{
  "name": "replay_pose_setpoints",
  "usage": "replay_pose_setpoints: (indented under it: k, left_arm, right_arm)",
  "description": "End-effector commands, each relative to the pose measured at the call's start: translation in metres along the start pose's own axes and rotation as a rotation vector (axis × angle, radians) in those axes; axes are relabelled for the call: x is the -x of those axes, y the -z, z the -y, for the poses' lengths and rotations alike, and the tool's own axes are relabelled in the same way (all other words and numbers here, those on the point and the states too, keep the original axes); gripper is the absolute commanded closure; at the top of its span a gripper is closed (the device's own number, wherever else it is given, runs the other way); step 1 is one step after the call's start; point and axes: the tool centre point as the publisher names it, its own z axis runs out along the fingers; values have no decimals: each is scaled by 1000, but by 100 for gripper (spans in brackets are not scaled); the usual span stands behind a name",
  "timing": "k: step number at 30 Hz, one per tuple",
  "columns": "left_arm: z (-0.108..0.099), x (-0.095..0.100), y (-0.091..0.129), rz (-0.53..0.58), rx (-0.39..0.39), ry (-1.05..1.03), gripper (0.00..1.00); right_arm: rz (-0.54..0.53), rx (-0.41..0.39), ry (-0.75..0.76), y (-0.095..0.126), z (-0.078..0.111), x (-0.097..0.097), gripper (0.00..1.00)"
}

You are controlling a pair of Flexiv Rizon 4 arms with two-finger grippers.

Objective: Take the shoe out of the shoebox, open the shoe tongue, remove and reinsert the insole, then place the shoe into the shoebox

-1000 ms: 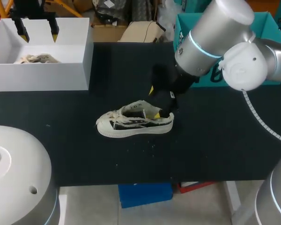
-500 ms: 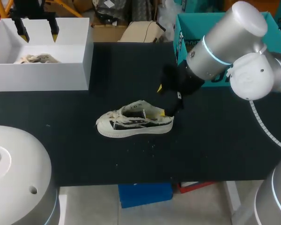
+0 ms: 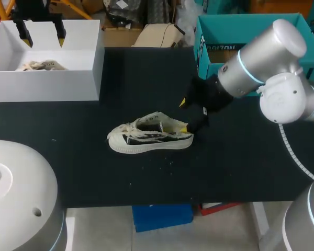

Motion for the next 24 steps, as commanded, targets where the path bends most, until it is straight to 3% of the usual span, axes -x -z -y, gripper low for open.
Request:
replay_pose_setpoints:
  k: [1,4,6,10,15,24]
  left_arm:
    - [0,0,0,1,1,0,0]
    - [0,0,0,1,1,0,0]
    - [0,0,0,1,1,0,0]
    - [0,0,0,1,1,0,0]
    - [0,0,0,1,1,0,0]
    - [0,0,0,1,1,0,0]
  right_arm:
    - [3,-4,-2,1,-1,-1,0]
    - [3,-4,-2,1,-1,-1,0]
    - [-20,113,-38,-3,6,-1,0]
    - [-44,237,-63,-3,14,4,0]
    - [-46,277,-73,-1,20,11,0]
    - [-17,276,-59,-7,31,16,0]
